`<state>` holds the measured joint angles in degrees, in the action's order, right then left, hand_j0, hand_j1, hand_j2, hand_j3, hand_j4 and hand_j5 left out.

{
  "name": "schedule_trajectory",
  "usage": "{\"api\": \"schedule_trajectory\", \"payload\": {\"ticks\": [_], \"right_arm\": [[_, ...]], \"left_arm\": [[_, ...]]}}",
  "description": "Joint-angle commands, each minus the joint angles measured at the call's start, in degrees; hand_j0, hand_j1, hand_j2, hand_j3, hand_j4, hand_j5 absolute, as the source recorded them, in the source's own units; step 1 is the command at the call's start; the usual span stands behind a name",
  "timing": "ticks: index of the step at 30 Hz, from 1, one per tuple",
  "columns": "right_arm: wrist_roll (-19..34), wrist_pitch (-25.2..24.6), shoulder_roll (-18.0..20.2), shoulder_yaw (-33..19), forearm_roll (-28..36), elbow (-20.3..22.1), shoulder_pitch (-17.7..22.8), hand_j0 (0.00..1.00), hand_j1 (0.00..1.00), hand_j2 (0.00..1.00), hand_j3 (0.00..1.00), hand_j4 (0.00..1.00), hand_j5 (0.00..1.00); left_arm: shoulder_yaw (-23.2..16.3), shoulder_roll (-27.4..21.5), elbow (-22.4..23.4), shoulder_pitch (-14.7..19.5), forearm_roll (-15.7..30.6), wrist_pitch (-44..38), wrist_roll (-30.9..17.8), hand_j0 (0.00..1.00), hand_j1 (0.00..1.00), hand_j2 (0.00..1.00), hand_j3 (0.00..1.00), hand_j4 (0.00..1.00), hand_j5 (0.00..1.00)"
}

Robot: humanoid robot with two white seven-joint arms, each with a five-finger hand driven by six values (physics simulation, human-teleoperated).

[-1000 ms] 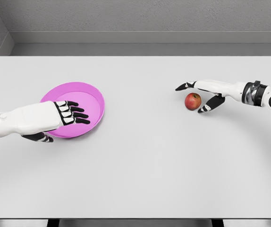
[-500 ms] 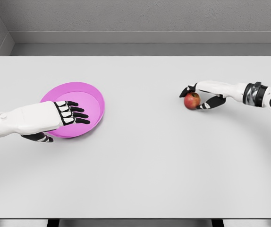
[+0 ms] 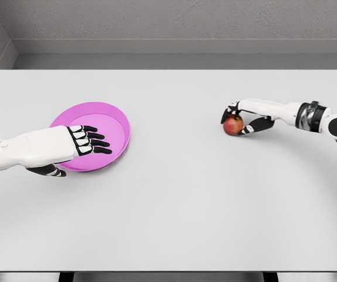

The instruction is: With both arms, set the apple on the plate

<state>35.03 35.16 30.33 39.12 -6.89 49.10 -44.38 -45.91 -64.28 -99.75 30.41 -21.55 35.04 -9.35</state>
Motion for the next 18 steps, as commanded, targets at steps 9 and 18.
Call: {"api": "schedule_trajectory", "payload": {"ticks": [9,18], "right_arm": [[-0.03,-0.16,-0.01,2.62,1.09,14.18,0.79,0.47,0.47,0.47,0.47,0.47,0.47],[-0.03,-0.16,-1.33,12.12,0.56,17.17,0.53,0.47,0.47,0.47,0.47,0.47,0.47]], "left_arm": [[0.03,-0.06,0.0,0.09,0.37,-0.04,0.03,1.0,1.0,1.0,1.0,1.0,1.0],[0.03,-0.06,0.0,0.09,0.37,-0.04,0.03,1.0,1.0,1.0,1.0,1.0,1.0]]}}
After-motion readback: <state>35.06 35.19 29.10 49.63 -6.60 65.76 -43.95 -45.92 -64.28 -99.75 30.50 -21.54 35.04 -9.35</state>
